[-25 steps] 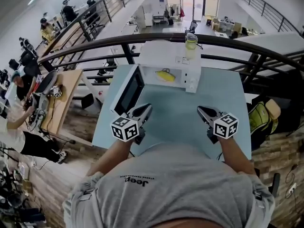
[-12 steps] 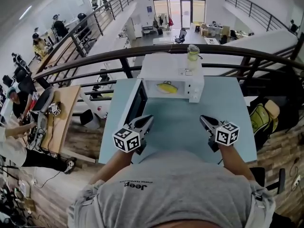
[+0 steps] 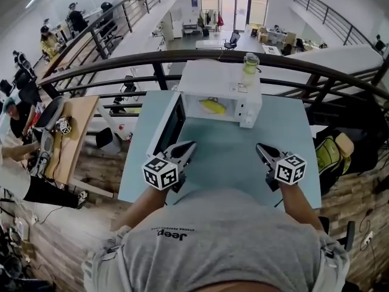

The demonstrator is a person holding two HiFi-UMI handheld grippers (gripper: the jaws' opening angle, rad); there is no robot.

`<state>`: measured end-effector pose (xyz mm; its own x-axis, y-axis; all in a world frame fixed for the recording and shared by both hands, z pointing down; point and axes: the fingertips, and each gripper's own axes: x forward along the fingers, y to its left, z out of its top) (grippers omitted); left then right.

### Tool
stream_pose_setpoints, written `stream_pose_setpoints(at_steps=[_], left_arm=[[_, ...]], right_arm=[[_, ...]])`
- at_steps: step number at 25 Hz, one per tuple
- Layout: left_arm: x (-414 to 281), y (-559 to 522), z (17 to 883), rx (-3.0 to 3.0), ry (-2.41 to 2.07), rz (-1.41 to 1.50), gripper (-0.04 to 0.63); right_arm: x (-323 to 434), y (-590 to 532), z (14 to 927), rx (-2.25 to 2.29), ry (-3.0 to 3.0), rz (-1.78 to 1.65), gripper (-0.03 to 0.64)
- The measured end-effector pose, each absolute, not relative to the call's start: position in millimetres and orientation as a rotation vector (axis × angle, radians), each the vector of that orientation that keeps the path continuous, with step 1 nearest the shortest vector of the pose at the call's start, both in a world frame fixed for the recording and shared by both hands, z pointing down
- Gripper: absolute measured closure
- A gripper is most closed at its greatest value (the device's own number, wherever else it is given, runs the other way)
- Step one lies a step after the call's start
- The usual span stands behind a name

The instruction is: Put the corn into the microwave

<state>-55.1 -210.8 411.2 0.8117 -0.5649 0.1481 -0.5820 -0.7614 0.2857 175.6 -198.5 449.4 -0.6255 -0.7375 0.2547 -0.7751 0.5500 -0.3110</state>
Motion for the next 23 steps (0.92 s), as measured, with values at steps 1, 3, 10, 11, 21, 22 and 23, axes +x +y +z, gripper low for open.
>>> stream_pose_setpoints(at_steps=[1, 3, 10, 11, 21, 22, 23], left_arm=[[-55, -211, 412, 2.676, -0.875, 0.074, 0.577], [-55, -210, 413, 2.673, -0.879, 0.074, 0.577], [-60, -214, 413, 2.665, -0.902, 0.073, 0.577], [-61, -213, 413, 2.663, -0.905, 0.073, 0.577], [-65, -209, 415, 2.654, -0.909, 0.066, 0.577], [-66, -209, 415, 2.654, -0.908, 0.066, 0.577], [-66, -208, 415, 2.653, -0.908, 0.067, 0.577]], right_arm=[[175, -198, 451, 1.303, -2.681, 0.606, 0.6], [175, -199, 453, 1.294, -2.679, 0.604, 0.6], [169, -206, 452, 1.266, -2.686, 0.585, 0.6], [168, -206, 452, 1.264, -2.687, 0.583, 0.6], [166, -203, 454, 1.261, -2.679, 0.584, 0.6], [166, -202, 454, 1.263, -2.679, 0.585, 0.6], [166, -202, 454, 1.264, -2.679, 0.587, 0.6]])
